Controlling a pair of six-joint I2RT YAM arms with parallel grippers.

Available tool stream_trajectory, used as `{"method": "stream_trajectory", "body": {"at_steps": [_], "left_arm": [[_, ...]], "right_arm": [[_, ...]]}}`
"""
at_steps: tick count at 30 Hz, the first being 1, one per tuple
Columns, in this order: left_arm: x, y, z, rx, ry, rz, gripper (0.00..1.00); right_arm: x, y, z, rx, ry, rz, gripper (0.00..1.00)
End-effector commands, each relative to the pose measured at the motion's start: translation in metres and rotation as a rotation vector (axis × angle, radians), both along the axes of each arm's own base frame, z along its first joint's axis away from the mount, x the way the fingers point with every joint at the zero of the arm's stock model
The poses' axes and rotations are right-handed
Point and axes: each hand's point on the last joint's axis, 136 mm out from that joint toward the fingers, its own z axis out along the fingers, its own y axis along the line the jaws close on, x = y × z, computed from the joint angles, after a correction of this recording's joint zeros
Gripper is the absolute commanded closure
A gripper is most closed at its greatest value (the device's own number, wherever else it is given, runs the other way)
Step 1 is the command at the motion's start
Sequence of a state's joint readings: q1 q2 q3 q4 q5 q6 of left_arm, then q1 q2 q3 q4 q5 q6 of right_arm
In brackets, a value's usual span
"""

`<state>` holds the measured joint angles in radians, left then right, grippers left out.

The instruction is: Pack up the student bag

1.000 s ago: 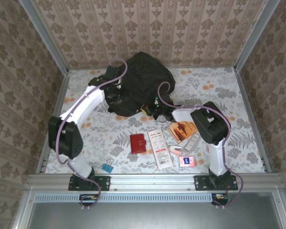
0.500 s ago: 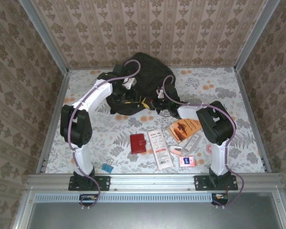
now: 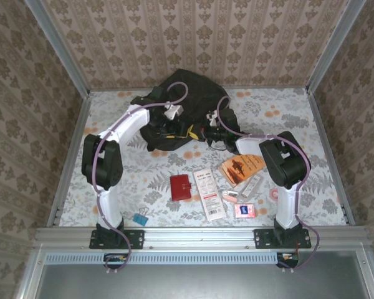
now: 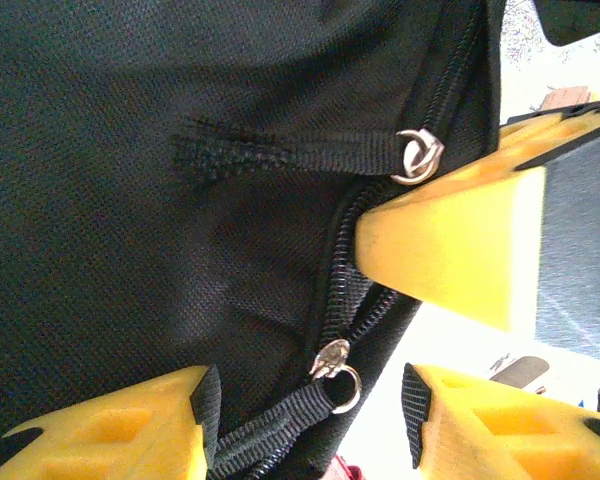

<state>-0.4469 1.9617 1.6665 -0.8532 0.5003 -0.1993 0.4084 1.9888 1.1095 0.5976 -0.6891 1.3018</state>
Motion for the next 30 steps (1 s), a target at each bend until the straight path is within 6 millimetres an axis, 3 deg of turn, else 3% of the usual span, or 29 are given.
{"method": "stream_trajectory", "body": {"at_steps": [1,10,13,18,21,30], "left_arm": [[-0.009,0.007,-0.011,0.036,-0.001,-0.031,0.46],[-0.015,0.008,-0.01,0.019,-0.014,-0.034,0.51],[-0.018,0.007,-0.011,0.002,-0.008,-0.032,0.61],[-0.02,0.004,-0.014,-0.021,0.002,-0.02,0.88],[-0.019,0.003,-0.012,-0.034,0.0,-0.011,0.99],[-0.013,0.026,0.004,0.044,-0.077,0.066,1.0]], "right_arm": [[0.003,0.0,0.054,0.098,-0.139,0.036,1.0],[0.006,-0.008,0.054,0.103,-0.126,0.032,1.0],[0.009,-0.011,0.054,0.112,-0.121,0.024,1.0],[0.009,-0.01,0.054,0.119,-0.124,0.024,1.0],[0.008,-0.01,0.051,0.115,-0.117,0.026,1.0],[0.009,-0.023,0.037,0.065,-0.096,-0.02,1.0]]}}
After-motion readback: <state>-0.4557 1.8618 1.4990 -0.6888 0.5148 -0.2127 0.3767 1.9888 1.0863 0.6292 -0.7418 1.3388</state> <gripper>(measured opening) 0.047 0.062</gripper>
